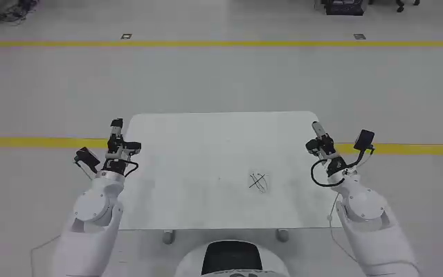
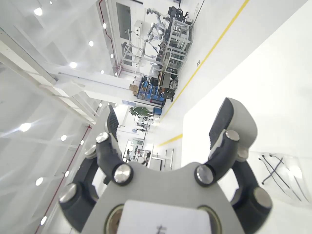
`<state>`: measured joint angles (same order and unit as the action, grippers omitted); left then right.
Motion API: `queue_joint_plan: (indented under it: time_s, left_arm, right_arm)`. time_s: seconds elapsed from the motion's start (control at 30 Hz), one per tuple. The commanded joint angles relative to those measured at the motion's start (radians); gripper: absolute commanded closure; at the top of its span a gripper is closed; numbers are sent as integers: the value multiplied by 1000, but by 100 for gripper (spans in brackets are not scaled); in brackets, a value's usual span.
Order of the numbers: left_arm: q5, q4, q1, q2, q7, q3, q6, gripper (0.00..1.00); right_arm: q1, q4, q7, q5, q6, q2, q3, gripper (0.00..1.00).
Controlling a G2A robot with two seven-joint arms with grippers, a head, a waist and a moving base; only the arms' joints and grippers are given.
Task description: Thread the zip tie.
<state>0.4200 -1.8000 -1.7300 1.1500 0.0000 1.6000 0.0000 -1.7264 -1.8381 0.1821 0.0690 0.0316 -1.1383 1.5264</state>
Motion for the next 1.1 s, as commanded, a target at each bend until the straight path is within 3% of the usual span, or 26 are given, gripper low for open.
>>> queue_joint_plan:
  time_s: [0.0, 0.3, 0.73, 1.07]
  left_arm:
    - [0, 0, 0, 0, 0, 0, 0, 0]
    - [0, 0, 0, 0, 0, 0, 0, 0]
    - [0, 0, 0, 0, 0, 0, 0, 0]
    - [0, 0, 0, 0, 0, 0, 0, 0]
  right_arm:
    - [-2, -9, 29, -72, -1, 2, -14, 0]
    - [9, -19, 155, -295, -8, 12, -62, 0]
    - [12, -18, 167, -325, 2, 13, -67, 0]
    - [118, -44, 380, -566, -72, 24, -140, 0]
